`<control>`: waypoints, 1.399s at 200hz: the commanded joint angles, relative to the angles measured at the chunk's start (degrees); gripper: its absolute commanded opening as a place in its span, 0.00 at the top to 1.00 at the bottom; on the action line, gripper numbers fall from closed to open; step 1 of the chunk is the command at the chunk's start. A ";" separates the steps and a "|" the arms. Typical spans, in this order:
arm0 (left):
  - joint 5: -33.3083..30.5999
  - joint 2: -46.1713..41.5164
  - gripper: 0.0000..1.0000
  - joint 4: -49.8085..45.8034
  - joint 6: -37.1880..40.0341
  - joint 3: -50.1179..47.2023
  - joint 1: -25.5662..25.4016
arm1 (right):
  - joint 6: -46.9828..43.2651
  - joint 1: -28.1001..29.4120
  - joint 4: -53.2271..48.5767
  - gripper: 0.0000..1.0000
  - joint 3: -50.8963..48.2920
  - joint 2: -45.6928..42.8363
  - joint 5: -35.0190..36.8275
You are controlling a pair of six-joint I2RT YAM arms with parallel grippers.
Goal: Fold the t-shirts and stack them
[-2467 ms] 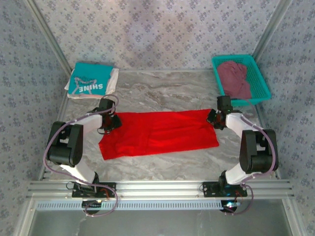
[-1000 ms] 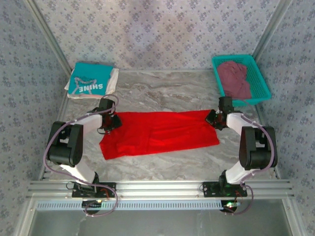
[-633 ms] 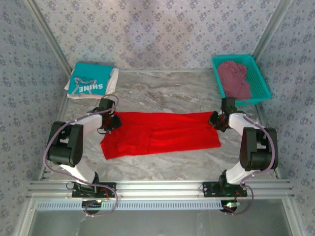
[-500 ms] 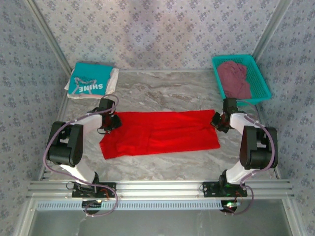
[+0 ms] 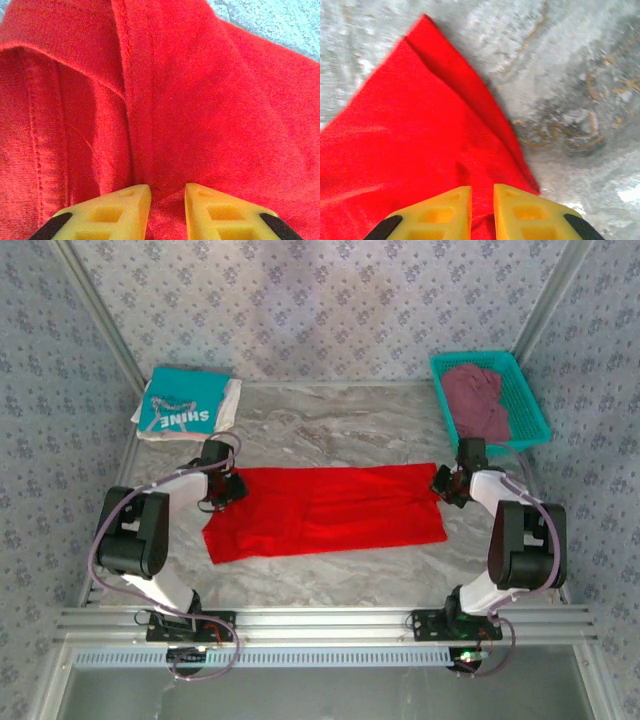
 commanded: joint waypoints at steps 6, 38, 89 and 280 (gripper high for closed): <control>-0.18 2.85 0.74 -4.29 1.13 -0.20 0.65 | 2.07 -0.59 2.84 0.77 0.07 0.20 -4.39; -0.05 2.45 0.74 -4.64 1.40 -0.09 0.67 | 3.01 -1.28 6.17 0.75 -0.23 3.38 -6.20; 0.34 2.88 0.73 -3.79 1.58 -0.63 0.68 | 4.94 -1.43 13.02 0.76 -0.04 9.37 -9.92; -0.76 3.94 0.73 -5.15 2.63 1.66 1.72 | 1.59 -6.36 3.79 0.70 -0.97 1.58 -5.42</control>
